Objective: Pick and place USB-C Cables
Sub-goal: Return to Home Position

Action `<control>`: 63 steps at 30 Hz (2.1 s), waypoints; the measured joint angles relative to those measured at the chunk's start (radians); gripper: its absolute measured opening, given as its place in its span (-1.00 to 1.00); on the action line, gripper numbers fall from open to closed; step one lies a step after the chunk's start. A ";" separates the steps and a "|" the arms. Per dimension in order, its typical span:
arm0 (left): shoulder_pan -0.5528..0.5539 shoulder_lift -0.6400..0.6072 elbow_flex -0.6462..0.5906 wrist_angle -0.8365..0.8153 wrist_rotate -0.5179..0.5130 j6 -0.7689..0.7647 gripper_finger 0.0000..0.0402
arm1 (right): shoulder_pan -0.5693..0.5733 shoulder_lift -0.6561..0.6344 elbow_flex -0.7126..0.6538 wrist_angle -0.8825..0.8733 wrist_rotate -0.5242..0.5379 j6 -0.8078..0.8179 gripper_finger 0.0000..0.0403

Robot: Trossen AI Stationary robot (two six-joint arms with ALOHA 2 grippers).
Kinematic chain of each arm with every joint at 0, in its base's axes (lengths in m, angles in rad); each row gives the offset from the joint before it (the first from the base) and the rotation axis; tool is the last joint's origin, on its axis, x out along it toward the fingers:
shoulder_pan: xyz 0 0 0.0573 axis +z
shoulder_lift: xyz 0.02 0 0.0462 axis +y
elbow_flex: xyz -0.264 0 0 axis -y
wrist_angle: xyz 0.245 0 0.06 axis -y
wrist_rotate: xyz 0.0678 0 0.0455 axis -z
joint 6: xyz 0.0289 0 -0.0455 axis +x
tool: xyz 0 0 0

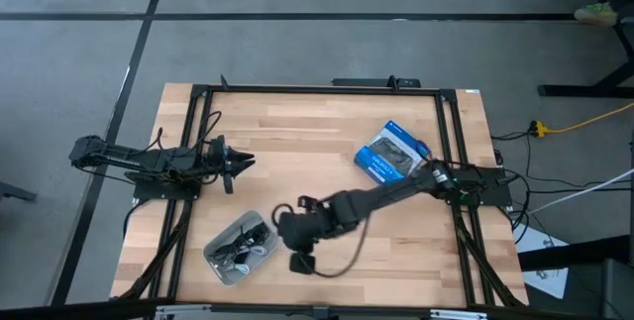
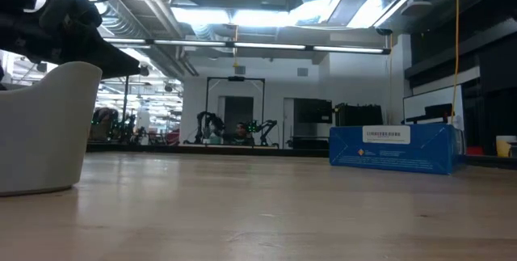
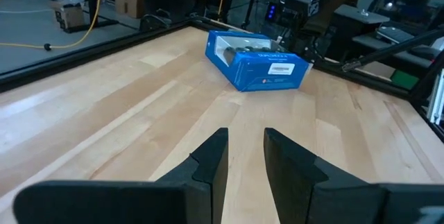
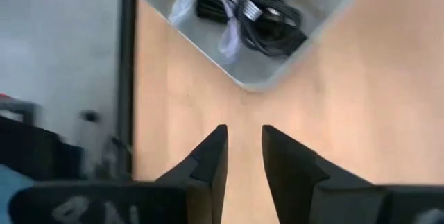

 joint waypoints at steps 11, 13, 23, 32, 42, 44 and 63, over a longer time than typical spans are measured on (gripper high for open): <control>0.000 0.000 0.000 0.000 0.002 -0.010 -0.57 | 0.191 -0.080 -0.003 -0.260 0.430 -0.013 -0.54; 0.000 0.000 0.000 0.000 0.002 -0.015 -0.57 | 0.209 -0.086 -0.050 -0.270 0.486 0.018 -0.54; 0.000 -0.001 0.000 0.000 0.013 -0.120 -0.57 | 0.221 -0.404 -0.632 -0.296 0.494 0.381 -0.54; 0.000 -0.001 0.000 0.000 0.031 -0.120 -0.57 | 0.325 -1.060 -1.319 0.423 0.641 0.340 -0.54; 0.000 -0.001 0.000 0.000 0.028 -0.119 -0.57 | 0.198 -1.464 -2.072 1.672 -0.010 -0.198 -0.54; 0.000 -0.001 0.000 0.000 0.028 -0.114 -0.57 | 0.167 -1.509 -2.126 1.675 -0.028 -0.233 -0.54; 0.000 -0.001 0.000 -0.001 0.029 0.003 -0.57 | -0.071 -1.887 -2.306 1.279 -0.108 -0.263 -0.54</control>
